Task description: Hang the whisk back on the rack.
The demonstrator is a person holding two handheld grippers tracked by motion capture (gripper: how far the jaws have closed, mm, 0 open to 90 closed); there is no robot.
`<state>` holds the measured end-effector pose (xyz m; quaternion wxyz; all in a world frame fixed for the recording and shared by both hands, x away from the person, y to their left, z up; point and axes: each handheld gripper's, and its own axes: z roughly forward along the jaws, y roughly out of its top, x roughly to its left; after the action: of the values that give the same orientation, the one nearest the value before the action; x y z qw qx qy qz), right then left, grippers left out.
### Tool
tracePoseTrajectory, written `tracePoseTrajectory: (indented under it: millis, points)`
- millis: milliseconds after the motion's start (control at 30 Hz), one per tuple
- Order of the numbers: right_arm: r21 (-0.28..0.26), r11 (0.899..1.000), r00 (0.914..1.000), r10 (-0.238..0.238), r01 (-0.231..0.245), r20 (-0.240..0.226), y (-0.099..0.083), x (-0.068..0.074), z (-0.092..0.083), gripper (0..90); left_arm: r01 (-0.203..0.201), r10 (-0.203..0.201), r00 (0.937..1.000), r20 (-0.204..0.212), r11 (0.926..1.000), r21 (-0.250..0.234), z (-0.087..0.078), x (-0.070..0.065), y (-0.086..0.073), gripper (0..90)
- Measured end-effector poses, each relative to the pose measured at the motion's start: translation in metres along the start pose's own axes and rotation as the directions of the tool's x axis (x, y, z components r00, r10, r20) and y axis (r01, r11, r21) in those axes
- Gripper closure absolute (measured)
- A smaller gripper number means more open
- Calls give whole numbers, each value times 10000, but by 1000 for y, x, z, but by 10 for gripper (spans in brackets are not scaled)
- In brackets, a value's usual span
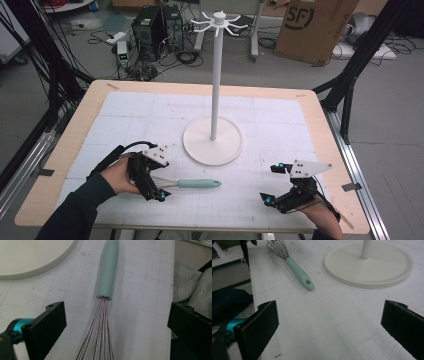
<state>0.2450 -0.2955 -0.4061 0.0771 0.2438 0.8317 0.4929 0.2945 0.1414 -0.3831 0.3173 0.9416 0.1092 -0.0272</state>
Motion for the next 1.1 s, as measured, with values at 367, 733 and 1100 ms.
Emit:
tracePoseTrajectory:
  millis: [367, 733, 1100]
  points:
    - [7, 10000, 10000, 5, -5, -19, -1, -1, 0, 6, -72, 83, 9998, -168, 9978, 653, 15, 1, 11, 56]
    - [-8, 10000, 10000, 46, -46, -78, -2, -2, -2, 5, -286, 353, 9985, -426, 9882, 1502, 36, -1, 24, 144]
    - [22, 10000, 9999, 44, -43, -154, -3, -2, -2, 6, -709, 857, 9947, -574, 9721, 2236, 54, -3, 32, 294]
